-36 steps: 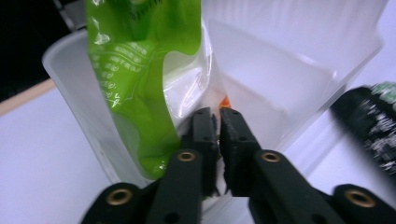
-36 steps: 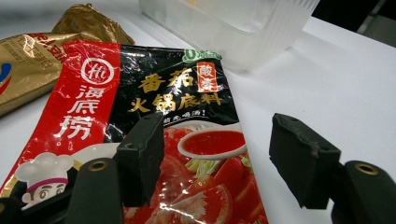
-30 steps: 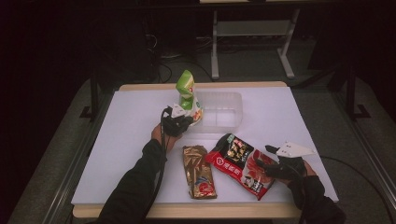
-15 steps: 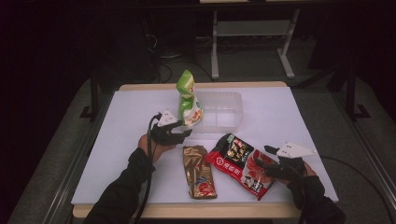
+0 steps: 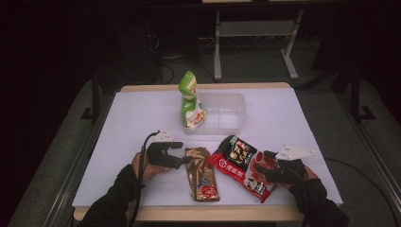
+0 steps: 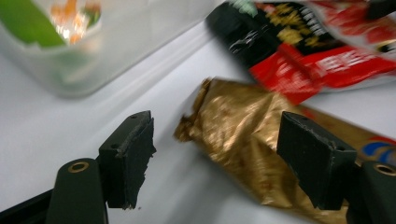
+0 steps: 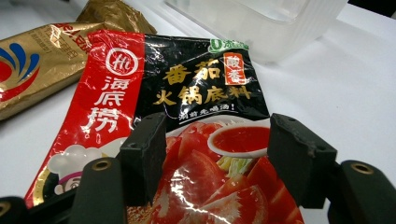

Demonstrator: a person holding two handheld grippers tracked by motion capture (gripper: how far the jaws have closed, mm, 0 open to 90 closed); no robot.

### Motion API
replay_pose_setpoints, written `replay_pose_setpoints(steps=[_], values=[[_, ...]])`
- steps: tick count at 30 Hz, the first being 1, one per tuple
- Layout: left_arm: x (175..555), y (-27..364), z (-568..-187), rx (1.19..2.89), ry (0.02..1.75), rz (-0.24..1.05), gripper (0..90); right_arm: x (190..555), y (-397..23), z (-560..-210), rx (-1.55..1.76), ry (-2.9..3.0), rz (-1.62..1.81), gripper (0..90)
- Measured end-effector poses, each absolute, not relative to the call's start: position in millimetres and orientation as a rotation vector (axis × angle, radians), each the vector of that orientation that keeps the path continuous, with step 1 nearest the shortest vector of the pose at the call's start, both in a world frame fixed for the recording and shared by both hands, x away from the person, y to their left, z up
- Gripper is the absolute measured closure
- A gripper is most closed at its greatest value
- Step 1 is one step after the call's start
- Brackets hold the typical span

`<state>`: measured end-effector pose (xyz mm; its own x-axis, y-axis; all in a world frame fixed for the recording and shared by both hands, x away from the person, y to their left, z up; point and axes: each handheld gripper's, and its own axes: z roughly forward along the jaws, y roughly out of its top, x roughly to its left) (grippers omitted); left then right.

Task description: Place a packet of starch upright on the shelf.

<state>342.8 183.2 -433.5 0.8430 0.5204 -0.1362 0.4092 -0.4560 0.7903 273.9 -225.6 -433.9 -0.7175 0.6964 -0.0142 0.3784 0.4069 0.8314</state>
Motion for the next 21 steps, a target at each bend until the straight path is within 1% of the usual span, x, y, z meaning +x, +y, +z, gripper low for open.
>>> replay_pose_setpoints(steps=[3, 5, 7, 9, 15, 19, 21], values=[[351.8, 183.3, -443.9, 2.078, 0.745, 0.077, 25.9, 273.9, -225.8, -433.8, 0.929, 2.309, 1.232, 36.4], [357.0, 180.5, -449.5, 2.074, 0.797, 0.067, 25.6, 274.1, -225.1, -434.1, 0.923, 2.313, 1.226, 35.8], [360.1, 177.6, -452.9, 2.069, 0.804, 0.041, 23.8, 274.0, -224.7, -434.5, 0.917, 2.318, 1.226, 35.9], [362.9, 174.5, -454.9, 2.057, 0.811, 0.027, 17.6, 274.3, -224.2, -435.4, 0.911, 2.323, 1.219, 35.9], [363.6, 162.3, -457.5, 2.048, 0.767, -0.053, 18.0, 274.0, -224.8, -435.6, 0.907, 2.321, 1.218, 35.8], [361.6, 160.1, -458.1, 2.055, 0.740, -0.083, 18.7, 273.9, -225.3, -435.7, 0.908, 2.323, 1.218, 35.8], [361.2, 159.7, -458.4, 2.061, 0.724, -0.108, 22.6, 274.2, -225.6, -436.0, 0.908, 2.325, 1.217, 35.8]])
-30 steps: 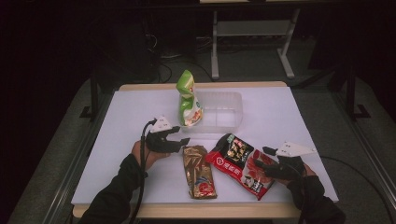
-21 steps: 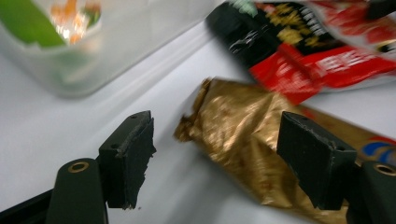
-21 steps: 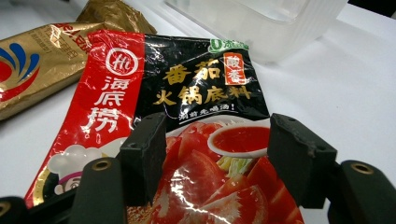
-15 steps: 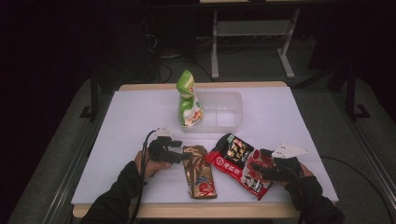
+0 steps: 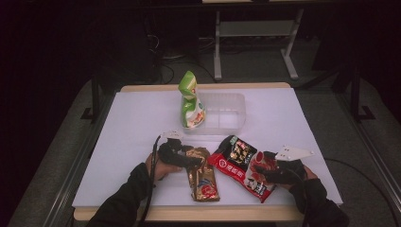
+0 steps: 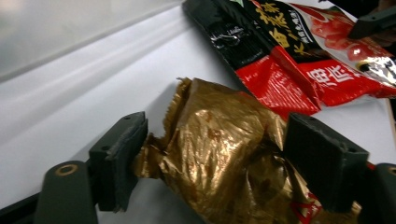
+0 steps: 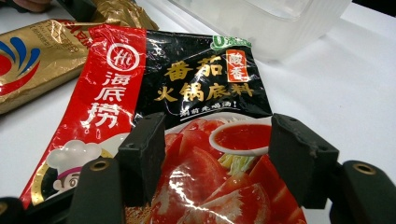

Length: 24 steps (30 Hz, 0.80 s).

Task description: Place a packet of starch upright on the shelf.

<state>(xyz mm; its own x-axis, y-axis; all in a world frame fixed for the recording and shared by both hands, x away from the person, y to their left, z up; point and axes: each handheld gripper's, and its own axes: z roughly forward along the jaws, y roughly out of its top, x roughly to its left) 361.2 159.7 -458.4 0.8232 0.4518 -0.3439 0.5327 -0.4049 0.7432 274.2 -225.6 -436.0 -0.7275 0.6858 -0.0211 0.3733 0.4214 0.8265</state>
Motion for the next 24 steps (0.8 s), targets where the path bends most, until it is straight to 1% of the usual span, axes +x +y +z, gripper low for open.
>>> replay_pose_setpoints(steps=[1, 2, 3, 5, 6, 8, 9, 10, 11, 12, 13, 14, 15, 19, 24], values=[[361.2, 159.7, -458.4, 2.061, 0.724, -0.108, 24.9, 274.2, -225.6, -436.0, 0.908, 2.325, 1.217, 35.8], [360.6, 159.2, -458.4, 2.055, 0.724, -0.130, 30.1, 274.3, -225.4, -436.3, 0.906, 2.327, 1.218, 35.8], [360.0, 159.0, -458.4, 2.052, 0.721, -0.141, 30.1, 274.3, -225.4, -436.3, 0.906, 2.327, 1.218, 35.8], [359.6, 159.2, -458.4, 2.046, 0.723, -0.157, 34.0, 274.2, -224.9, -436.3, 0.905, 2.330, 1.217, 35.6], [359.2, 159.2, -458.3, 2.042, 0.726, -0.163, 41.1, 274.2, -224.7, -436.4, 0.904, 2.329, 1.215, 35.4], [358.0, 159.2, -456.4, 2.046, 0.728, -0.135, 44.8, 274.3, -224.5, -436.6, 0.905, 2.330, 1.209, 35.2], [358.2, 160.2, -455.8, 2.043, 0.730, -0.131, 50.1, 274.2, -224.6, -436.7, 0.908, 2.331, 1.208, 35.2], [358.7, 161.8, -455.6, 2.037, 0.737, -0.133, 52.9, 274.2, -224.7, -436.8, 0.908, 2.331, 1.209, 35.3], [358.8, 163.2, -455.5, 2.032, 0.741, -0.129, 59.7, 274.0, -224.9, -436.8, 0.908, 2.330, 1.208, 35.2], [358.4, 164.3, -455.2, 2.030, 0.738, -0.116, 62.9, 274.0, -224.9, -436.8, 0.908, 2.330, 1.208, 35.2], [357.9, 165.0, -454.1, 2.036, 0.736, -0.101, 62.9, 273.9, -225.2, -436.7, 0.908, 2.328, 1.208, 35.2], [356.7, 165.3, -453.1, 2.042, 0.736, -0.075, 66.1, 273.8, -225.6, -436.6, 0.910, 2.327, 1.208, 35.2], [355.2, 165.8, -451.9, 2.046, 0.731, -0.041, 75.4, 273.6, -226.0, -436.5, 0.911, 2.325, 1.203, 35.0], [351.9, 167.7, -450.4, 2.046, 0.728, -0.012, 77.6, 273.8, -226.5, -436.9, 0.912, 2.325, 1.203, 34.7], [345.6, 167.7, -443.2, 2.045, 0.707, 0.070, 82.2, 273.4, -226.4, -436.5, 0.905, 2.323, 1.204, 34.4]])
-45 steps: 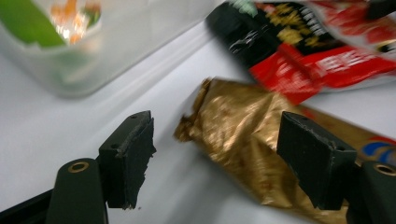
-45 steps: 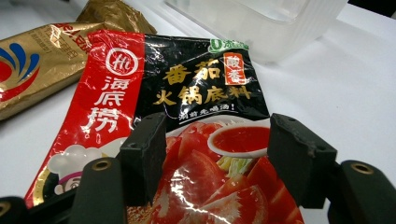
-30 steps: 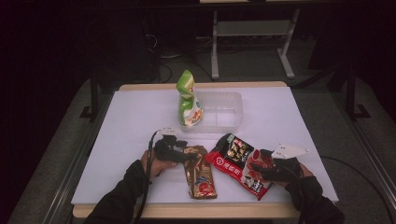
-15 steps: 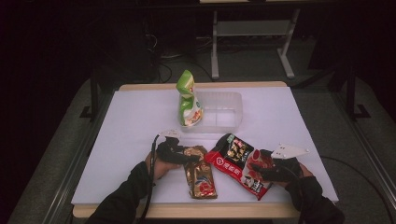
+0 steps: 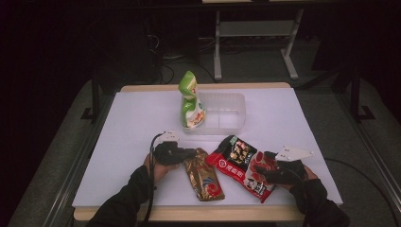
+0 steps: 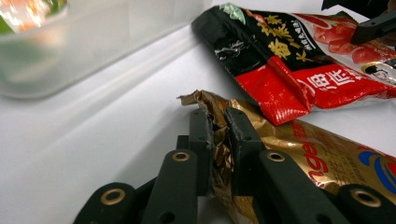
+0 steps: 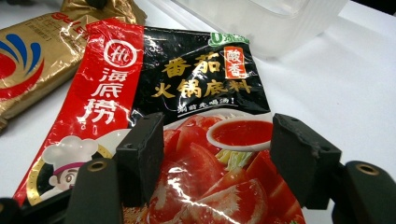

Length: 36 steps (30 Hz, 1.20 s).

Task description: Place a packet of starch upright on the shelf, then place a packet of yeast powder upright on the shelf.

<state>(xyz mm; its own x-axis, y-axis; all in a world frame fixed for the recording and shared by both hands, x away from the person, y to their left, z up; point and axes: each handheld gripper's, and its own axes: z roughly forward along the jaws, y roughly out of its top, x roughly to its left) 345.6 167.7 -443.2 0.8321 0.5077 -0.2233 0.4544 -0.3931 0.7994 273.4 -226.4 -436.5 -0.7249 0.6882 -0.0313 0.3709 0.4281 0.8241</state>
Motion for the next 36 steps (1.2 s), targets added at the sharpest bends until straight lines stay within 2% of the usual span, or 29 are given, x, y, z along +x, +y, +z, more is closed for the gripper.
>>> replay_pose_setpoints(steps=[4, 22, 36], values=[[343.7, 172.1, -439.3, 2.015, 0.702, 0.100, 85.4, 274.2, -228.0, -436.2, 0.912, 2.311, 1.206, 34.2], [323.9, 189.1, -403.2, 1.914, 0.625, 0.241, 87.3, 276.7, -226.2, -436.5, 0.914, 2.302, 1.190, 32.1], [311.6, 194.9, -382.7, 1.817, 0.578, 0.255, 87.6, 278.9, -225.4, -437.7, 0.910, 2.302, 1.189, 32.3]])
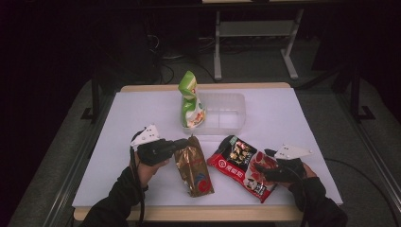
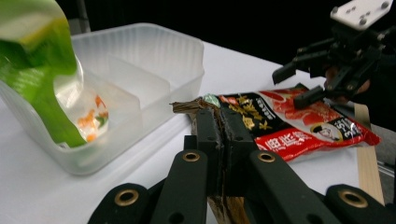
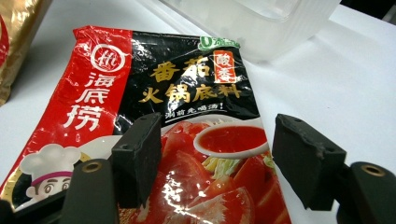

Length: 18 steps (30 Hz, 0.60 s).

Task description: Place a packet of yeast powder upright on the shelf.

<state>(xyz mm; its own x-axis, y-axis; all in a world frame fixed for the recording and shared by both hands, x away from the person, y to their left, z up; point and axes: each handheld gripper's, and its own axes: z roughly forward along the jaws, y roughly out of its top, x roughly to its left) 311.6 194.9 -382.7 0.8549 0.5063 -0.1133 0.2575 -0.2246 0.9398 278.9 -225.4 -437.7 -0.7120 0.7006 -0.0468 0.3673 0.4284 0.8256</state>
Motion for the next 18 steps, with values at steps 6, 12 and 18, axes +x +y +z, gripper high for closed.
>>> replay_pose_setpoints(steps=[6, 12, 18], values=[[306.9, 197.8, -370.0, 1.768, 0.564, 0.280, 87.6, 275.6, -227.1, -438.4, 0.908, 2.302, 1.187, 32.3], [304.3, 199.4, -362.4, 1.738, 0.549, 0.296, 87.7, 272.0, -229.2, -437.6, 0.914, 2.287, 1.176, 32.3], [301.9, 201.3, -355.4, 1.696, 0.546, 0.308, 87.6, 271.3, -230.3, -438.1, 0.922, 2.283, 1.172, 32.3]])
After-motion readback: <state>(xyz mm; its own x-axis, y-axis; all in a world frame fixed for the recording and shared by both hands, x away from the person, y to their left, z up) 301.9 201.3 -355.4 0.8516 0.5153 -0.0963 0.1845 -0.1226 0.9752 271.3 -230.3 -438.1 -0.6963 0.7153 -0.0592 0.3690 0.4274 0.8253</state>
